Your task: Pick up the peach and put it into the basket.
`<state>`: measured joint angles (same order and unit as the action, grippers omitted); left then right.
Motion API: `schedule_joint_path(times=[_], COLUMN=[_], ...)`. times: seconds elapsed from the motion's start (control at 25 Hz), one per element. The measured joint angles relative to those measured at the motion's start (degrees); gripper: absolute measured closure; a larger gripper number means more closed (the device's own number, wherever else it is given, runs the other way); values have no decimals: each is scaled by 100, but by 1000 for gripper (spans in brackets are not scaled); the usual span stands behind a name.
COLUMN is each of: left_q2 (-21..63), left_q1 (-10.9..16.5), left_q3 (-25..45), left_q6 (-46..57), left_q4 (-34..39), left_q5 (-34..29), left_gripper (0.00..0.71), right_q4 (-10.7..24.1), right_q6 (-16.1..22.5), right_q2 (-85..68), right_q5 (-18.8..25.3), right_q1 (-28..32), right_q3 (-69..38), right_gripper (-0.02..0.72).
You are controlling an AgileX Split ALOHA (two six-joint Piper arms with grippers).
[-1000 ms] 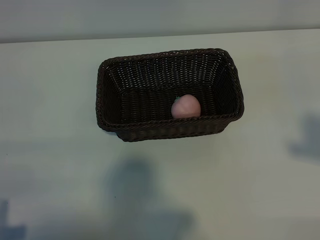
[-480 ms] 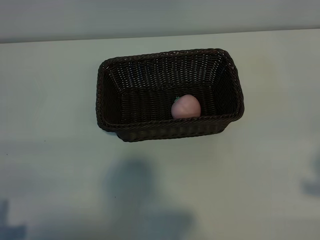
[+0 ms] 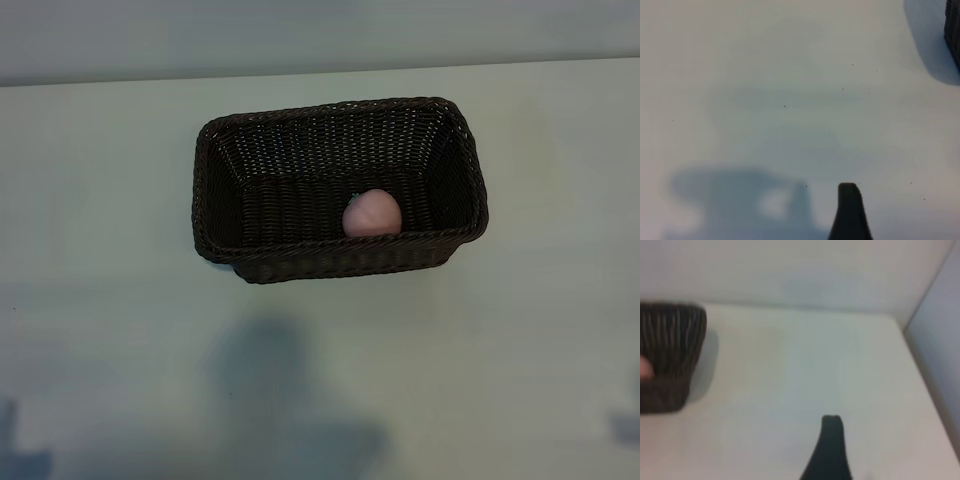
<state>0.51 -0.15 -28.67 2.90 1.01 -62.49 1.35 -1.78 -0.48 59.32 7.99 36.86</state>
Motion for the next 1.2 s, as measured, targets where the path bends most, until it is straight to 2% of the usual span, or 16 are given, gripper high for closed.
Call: schedule_joint_path(times=[0.4, 1.2], left_q2=[0, 0], left_q1=[0, 0], left_q3=[0, 0], left_q6=[6, 6], left_q4=[0, 0], left_q5=[0, 0], left_gripper=[180, 180], right_q4=[-135, -213], right_q6=[106, 124], right_q2=[0, 0], right_q5=[172, 174], right_q1=[0, 0], right_q3=[-752, -890], right_gripper=[108, 108])
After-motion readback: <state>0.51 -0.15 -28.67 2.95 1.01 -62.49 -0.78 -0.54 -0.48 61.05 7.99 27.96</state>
